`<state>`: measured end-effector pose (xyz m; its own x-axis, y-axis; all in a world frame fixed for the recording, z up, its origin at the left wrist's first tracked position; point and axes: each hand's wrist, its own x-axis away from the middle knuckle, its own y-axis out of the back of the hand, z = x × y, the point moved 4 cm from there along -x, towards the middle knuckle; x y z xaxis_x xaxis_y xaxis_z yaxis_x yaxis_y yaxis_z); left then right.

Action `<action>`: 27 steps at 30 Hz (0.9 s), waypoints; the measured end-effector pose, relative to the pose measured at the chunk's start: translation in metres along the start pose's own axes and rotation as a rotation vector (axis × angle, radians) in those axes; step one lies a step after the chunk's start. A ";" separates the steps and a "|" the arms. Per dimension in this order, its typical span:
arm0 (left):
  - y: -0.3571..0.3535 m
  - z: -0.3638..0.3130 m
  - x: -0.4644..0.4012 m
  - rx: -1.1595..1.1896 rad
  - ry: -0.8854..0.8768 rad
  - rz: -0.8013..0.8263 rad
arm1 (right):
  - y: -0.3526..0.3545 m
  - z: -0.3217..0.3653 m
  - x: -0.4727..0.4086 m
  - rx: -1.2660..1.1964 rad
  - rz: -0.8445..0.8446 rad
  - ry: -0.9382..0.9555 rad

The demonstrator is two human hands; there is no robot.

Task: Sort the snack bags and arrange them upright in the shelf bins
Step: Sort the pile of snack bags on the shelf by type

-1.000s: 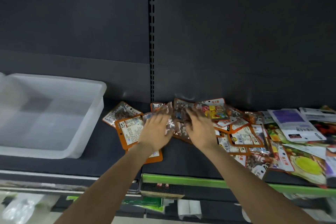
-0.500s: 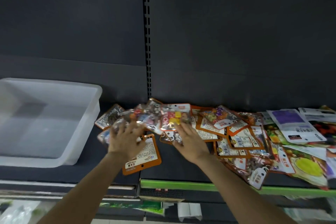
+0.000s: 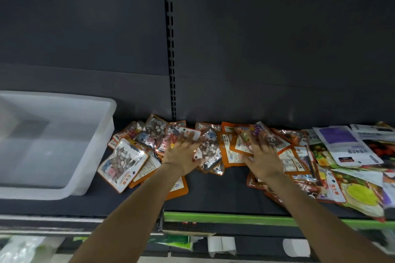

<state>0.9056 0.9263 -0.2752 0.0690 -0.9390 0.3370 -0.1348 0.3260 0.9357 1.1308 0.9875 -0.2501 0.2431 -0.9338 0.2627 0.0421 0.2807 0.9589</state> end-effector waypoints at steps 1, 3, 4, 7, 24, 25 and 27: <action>-0.003 0.009 0.002 -0.052 0.030 0.003 | -0.002 0.001 0.001 0.002 -0.008 0.011; 0.000 0.029 0.013 -0.091 0.120 -0.064 | -0.007 0.017 0.004 0.043 -0.075 0.095; 0.004 0.038 0.020 -0.049 0.164 -0.120 | -0.013 0.031 0.007 0.052 -0.097 0.171; 0.022 0.043 0.040 0.266 0.184 -0.346 | -0.030 0.085 0.020 -0.135 -0.009 0.394; 0.003 0.028 0.016 -0.145 -0.008 -0.064 | -0.011 0.022 0.014 -0.104 -0.059 0.071; 0.003 0.034 0.023 -0.111 -0.028 -0.055 | -0.016 0.033 0.016 -0.121 -0.054 0.094; 0.006 0.038 0.035 0.052 -0.072 -0.110 | -0.027 0.063 0.024 -0.204 -0.007 0.202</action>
<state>0.8691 0.8916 -0.2614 0.0154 -0.9748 0.2226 -0.1812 0.2163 0.9594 1.0748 0.9431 -0.2629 0.4297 -0.8783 0.2093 0.2340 0.3323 0.9137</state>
